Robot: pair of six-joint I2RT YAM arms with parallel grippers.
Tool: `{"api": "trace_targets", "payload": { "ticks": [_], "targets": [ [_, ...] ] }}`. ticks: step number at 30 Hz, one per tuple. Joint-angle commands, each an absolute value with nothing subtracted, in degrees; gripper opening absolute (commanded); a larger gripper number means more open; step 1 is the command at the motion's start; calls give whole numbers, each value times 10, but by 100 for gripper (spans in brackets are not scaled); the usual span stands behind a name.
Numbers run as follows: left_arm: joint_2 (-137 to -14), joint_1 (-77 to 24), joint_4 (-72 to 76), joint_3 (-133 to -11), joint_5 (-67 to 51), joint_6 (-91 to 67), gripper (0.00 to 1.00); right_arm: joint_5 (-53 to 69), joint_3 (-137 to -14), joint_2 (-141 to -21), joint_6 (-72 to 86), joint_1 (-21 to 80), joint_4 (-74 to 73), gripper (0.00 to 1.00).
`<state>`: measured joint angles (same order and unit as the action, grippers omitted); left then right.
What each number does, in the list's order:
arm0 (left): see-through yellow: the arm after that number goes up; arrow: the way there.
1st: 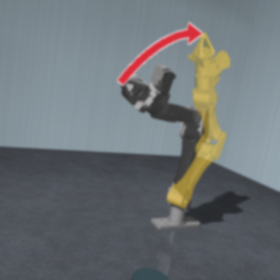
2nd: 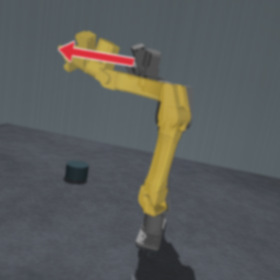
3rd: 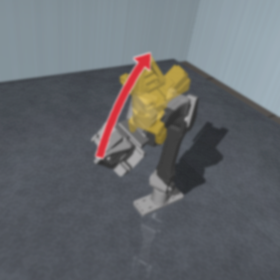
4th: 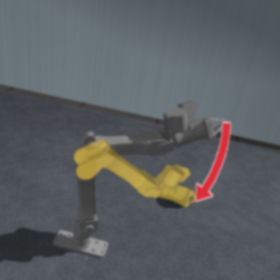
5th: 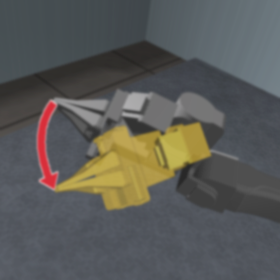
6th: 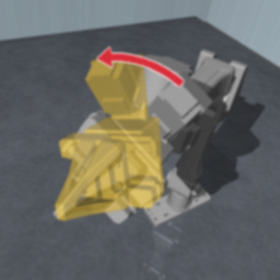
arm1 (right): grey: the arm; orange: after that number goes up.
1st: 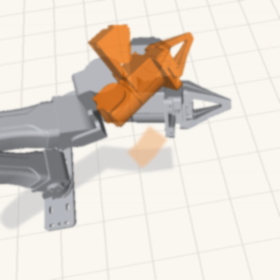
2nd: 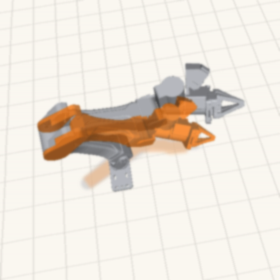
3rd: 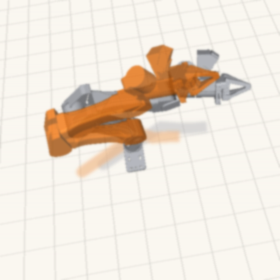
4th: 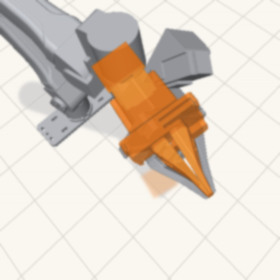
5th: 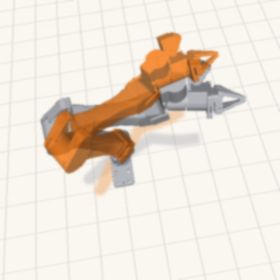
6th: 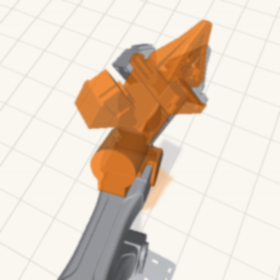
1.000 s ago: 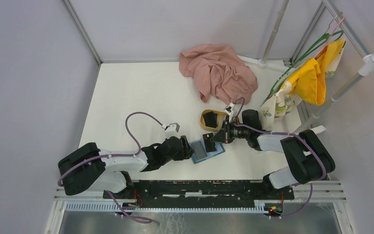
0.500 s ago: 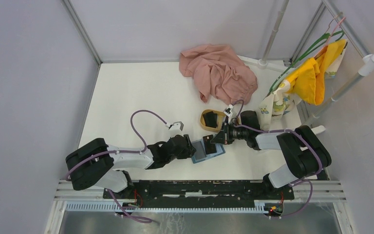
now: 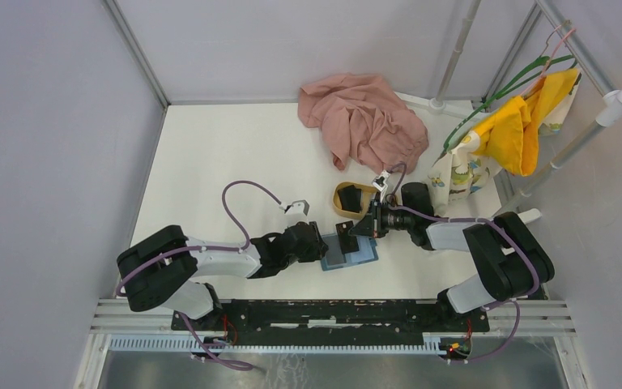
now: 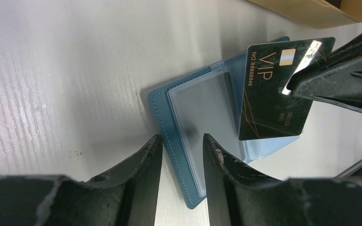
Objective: Put the credit cards into the card holder
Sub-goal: Insert the credit card into the card holder.
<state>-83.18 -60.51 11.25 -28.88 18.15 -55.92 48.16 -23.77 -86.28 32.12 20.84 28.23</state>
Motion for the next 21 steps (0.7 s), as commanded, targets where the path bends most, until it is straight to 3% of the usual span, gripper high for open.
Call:
{"api": "trace_targets", "payload": {
  "ticks": [1,13,21],
  "targets": [
    [-848,-609,75,-292,193,-563,44,446,-237,-858,302,205,278,0],
    [-847,-609,75,-292,186,-561,43,354,-210,-855,310,205,251,0],
    [-852,-609,75,-292,184,-558,43,366,-196,-856,338,229,278,0]
  ]
}}
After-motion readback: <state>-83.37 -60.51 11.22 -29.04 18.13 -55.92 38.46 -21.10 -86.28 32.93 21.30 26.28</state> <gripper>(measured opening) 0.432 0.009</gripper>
